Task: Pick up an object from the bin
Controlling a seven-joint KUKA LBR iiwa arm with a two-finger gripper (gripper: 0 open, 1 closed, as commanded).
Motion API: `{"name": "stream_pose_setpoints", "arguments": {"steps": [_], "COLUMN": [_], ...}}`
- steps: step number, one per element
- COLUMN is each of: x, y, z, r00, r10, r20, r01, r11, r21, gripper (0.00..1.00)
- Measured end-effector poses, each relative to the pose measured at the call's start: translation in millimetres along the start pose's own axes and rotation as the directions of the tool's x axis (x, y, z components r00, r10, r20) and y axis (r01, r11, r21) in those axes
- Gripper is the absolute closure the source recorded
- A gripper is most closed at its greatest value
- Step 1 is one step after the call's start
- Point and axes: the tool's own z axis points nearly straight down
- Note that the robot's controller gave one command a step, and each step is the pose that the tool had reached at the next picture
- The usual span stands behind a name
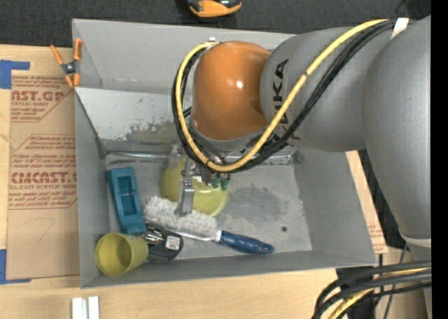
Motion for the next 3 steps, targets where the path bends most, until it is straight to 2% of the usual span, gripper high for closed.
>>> {"name": "stream_pose_setpoints", "arguments": {"steps": [1, 2, 3], "x": [-1.9, 60.9, 65.6], "y": [-1, -26, -5], "z": [-5, 113, 62], "r00": [1.0, 0.996, 0.997], "r10": [0.002, 0.092, 0.069], "r20": [0.008, 0.005, 0.02], "r01": [-0.002, -0.092, -0.068], "r11": [1.0, 0.996, 0.998], "r21": [-0.001, -0.004, -0.008], "gripper": [0.0, 0.0, 0.0]}}
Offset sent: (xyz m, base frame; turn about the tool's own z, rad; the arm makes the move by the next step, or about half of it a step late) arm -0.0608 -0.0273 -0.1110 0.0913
